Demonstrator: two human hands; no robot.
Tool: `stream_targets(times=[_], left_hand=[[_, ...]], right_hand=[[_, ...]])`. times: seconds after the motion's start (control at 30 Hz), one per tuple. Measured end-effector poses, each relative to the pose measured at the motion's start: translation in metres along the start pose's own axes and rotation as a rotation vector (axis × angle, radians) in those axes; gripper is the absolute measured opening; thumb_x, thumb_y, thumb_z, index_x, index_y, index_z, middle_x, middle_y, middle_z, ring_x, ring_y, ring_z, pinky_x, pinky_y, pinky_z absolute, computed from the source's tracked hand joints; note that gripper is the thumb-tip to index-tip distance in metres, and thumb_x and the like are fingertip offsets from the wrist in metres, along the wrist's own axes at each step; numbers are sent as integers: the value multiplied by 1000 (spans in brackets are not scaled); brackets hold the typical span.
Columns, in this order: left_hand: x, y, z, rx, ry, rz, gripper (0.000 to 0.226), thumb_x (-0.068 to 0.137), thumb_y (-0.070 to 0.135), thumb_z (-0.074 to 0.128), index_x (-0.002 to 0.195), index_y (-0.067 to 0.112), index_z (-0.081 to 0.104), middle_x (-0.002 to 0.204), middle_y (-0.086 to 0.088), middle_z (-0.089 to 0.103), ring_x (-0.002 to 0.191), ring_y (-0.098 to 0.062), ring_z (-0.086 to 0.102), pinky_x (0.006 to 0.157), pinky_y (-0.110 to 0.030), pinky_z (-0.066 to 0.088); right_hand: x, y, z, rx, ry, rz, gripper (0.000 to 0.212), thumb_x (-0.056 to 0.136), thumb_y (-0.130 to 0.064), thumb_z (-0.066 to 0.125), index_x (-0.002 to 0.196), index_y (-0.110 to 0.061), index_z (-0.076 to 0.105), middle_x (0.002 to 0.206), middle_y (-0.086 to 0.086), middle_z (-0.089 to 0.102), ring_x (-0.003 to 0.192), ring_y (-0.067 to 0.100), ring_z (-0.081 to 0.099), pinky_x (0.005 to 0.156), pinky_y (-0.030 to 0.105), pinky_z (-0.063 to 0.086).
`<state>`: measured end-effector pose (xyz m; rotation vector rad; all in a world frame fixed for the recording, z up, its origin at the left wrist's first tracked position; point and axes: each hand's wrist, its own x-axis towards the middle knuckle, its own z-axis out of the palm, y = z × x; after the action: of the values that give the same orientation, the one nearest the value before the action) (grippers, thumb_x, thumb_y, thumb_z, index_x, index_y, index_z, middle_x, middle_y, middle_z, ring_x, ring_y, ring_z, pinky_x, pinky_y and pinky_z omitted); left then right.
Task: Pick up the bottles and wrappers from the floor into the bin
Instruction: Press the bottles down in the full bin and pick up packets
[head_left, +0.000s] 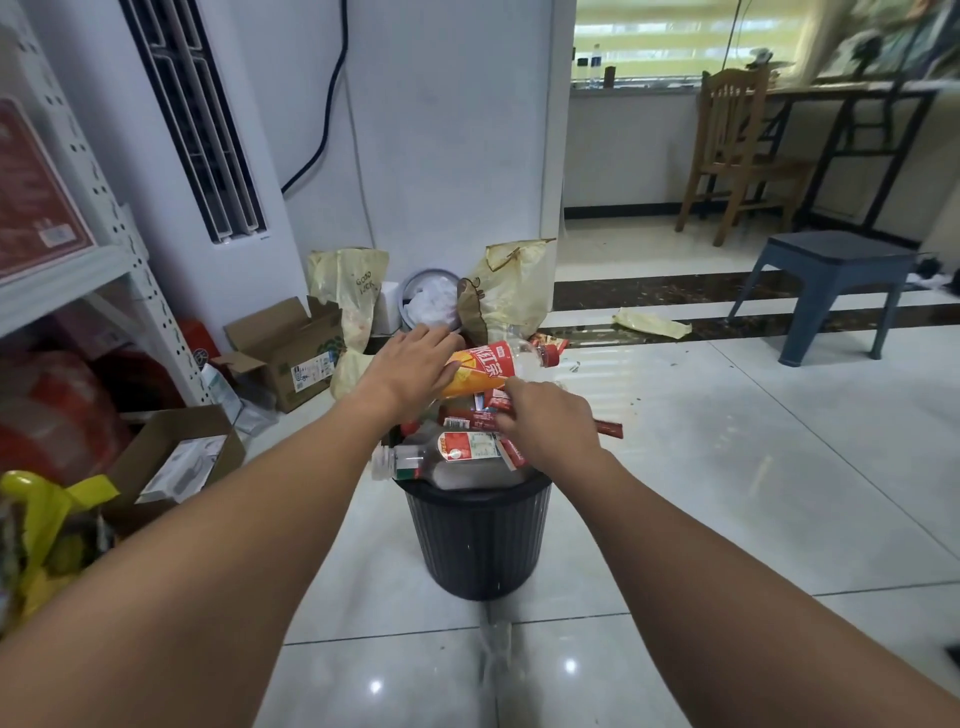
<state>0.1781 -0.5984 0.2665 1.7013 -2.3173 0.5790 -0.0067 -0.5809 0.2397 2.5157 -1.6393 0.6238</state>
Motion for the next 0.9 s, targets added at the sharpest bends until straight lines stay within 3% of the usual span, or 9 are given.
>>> stream_targets(times=[0.23, 0.53, 0.73, 0.9], left_hand=[[-3, -6, -6, -8, 25, -30, 31, 98, 30, 37, 124, 15, 47, 123, -2, 51, 110, -21, 45, 90, -34, 35], [3, -16, 6, -6, 37, -23, 30, 99, 29, 36, 124, 16, 47, 120, -3, 52, 108, -21, 46, 91, -35, 35], [12, -17, 8, -57, 84, -71, 30, 99, 27, 36, 122, 13, 48, 117, -5, 53, 107, -24, 47, 87, -36, 35], [12, -13, 9, -53, 72, -66, 32, 99, 27, 34, 123, 12, 48, 121, -6, 52, 110, -24, 46, 89, -36, 35]], right_hand=[[16, -21, 10, -20, -54, -147, 30, 95, -32, 47, 120, -13, 49, 118, 8, 58, 105, 25, 51, 84, 38, 43], [40, -27, 40, -32, -133, -207, 37, 97, -27, 46, 129, -10, 41, 133, 11, 49, 118, 27, 42, 99, 39, 35], [44, -27, 56, -35, -119, -242, 43, 96, -41, 47, 127, -11, 43, 131, 10, 49, 119, 28, 40, 97, 38, 35], [40, -25, 58, -44, -39, -276, 39, 95, -41, 50, 122, -14, 45, 123, 7, 52, 114, 24, 45, 93, 36, 38]])
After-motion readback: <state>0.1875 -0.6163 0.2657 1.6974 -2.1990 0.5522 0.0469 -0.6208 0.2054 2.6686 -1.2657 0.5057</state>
